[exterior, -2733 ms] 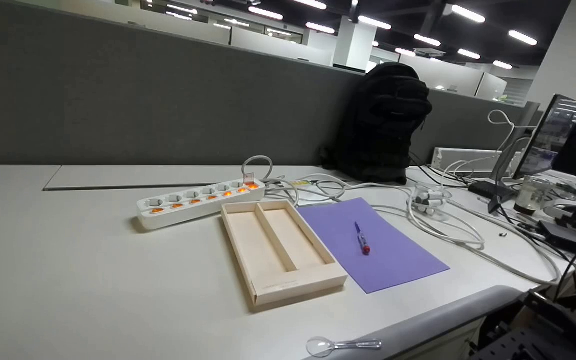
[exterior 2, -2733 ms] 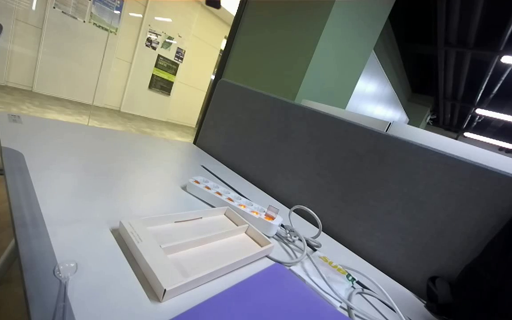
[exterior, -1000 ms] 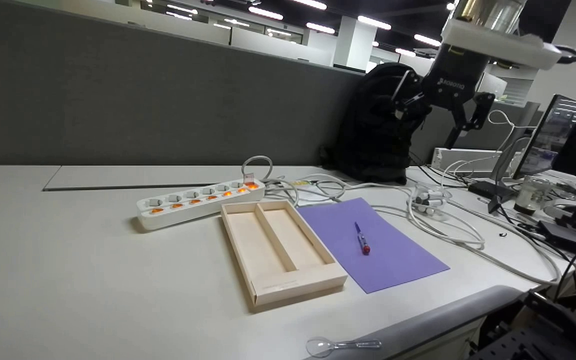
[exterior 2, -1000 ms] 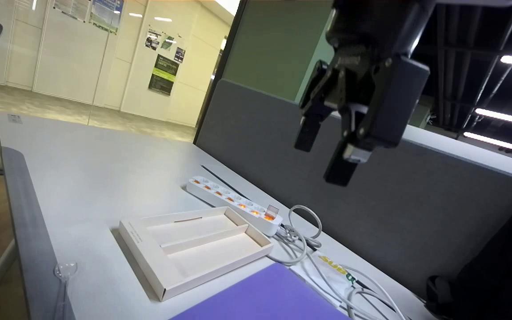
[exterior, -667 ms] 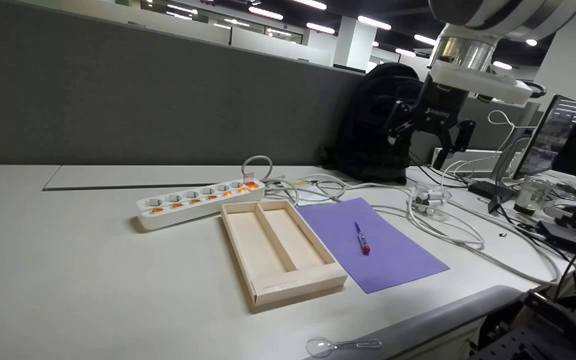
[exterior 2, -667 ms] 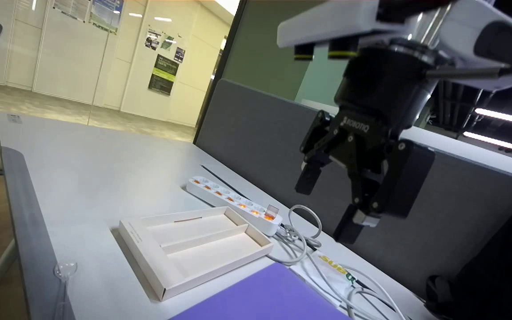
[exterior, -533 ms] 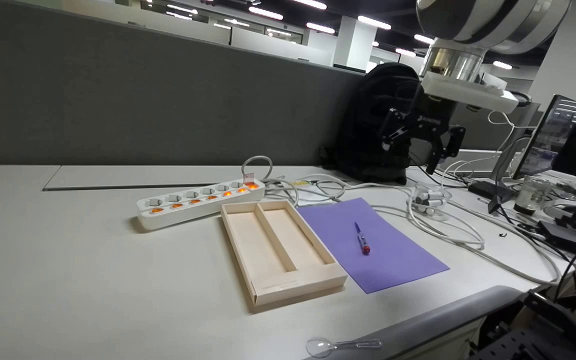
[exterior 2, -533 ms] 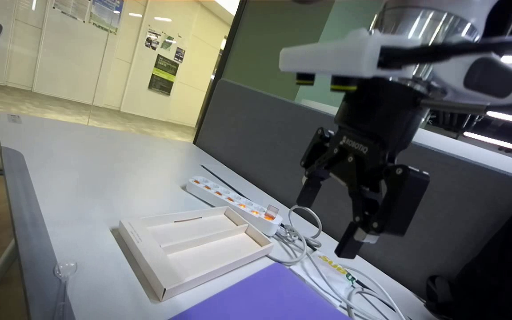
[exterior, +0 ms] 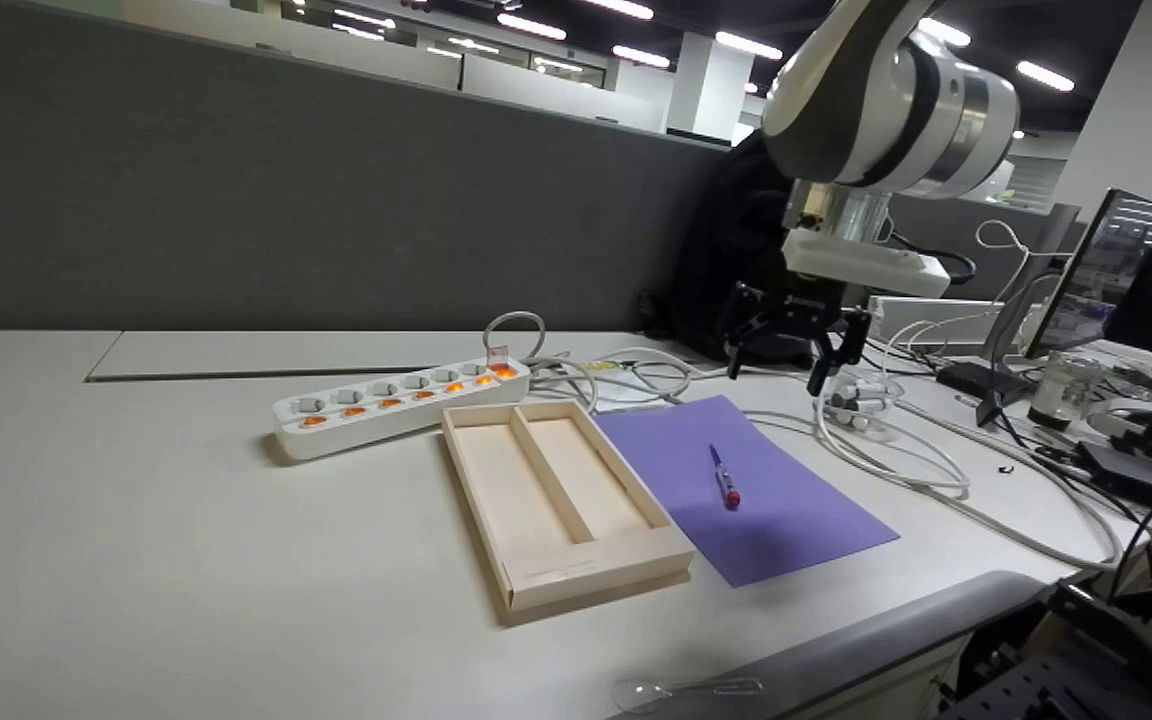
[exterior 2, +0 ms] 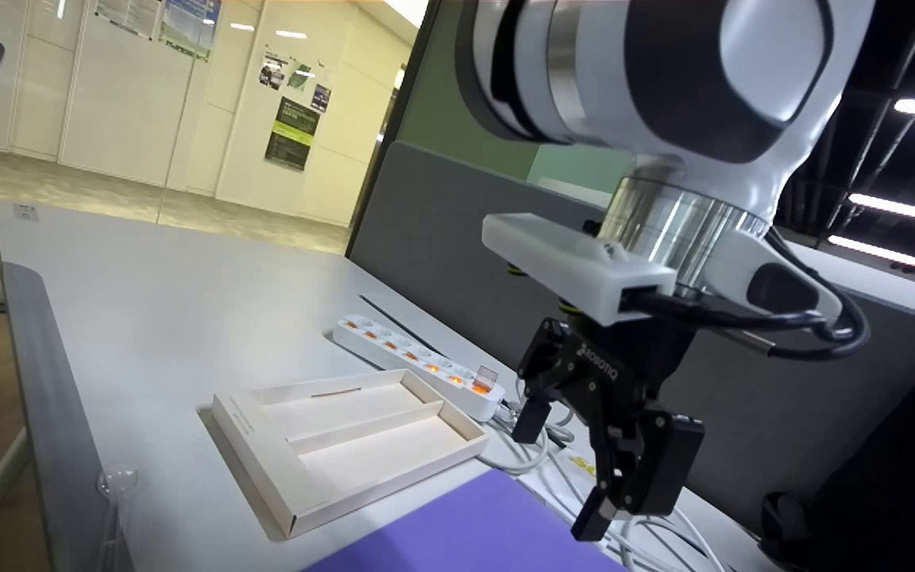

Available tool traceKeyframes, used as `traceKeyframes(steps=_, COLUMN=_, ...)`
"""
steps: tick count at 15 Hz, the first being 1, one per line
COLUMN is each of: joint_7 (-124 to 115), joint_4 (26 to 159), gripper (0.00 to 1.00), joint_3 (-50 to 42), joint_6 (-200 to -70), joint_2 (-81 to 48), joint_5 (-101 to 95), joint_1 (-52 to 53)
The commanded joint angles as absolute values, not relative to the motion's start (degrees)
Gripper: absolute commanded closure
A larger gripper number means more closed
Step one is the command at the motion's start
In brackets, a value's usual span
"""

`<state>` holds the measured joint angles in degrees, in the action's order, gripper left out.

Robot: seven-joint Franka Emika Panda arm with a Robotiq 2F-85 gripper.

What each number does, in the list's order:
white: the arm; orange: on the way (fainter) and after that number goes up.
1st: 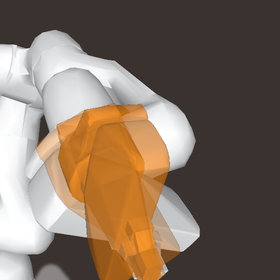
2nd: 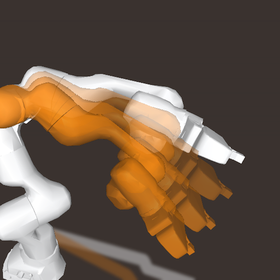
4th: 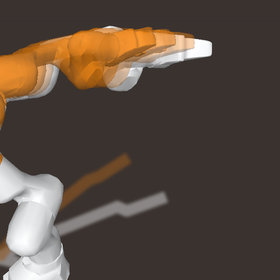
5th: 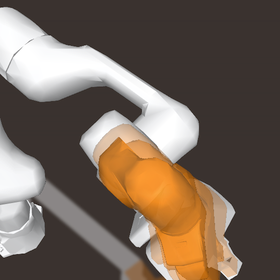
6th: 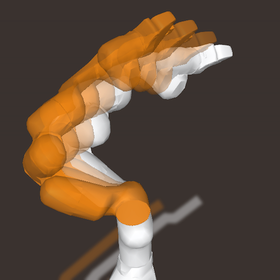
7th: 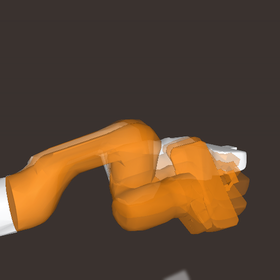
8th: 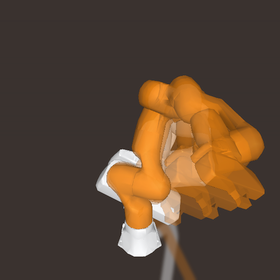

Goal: Move the screwdriver from the mat to the tray

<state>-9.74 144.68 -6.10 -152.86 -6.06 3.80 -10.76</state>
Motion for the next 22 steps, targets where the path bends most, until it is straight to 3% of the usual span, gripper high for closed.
traceKeyframes(steps=1, joint_7=-9.65, joint_4=144.08, gripper=0.00, joint_3=-7.25, joint_6=-153.22, joint_2=-7.27, joint_5=4.10, joint_1=-9.57)
traceKeyframes(steps=22, joint_7=-9.43, joint_4=131.95, gripper=0.00, joint_3=-7.74, joint_6=-158.79, joint_2=-28.82, joint_5=3.61, joint_1=-6.71)
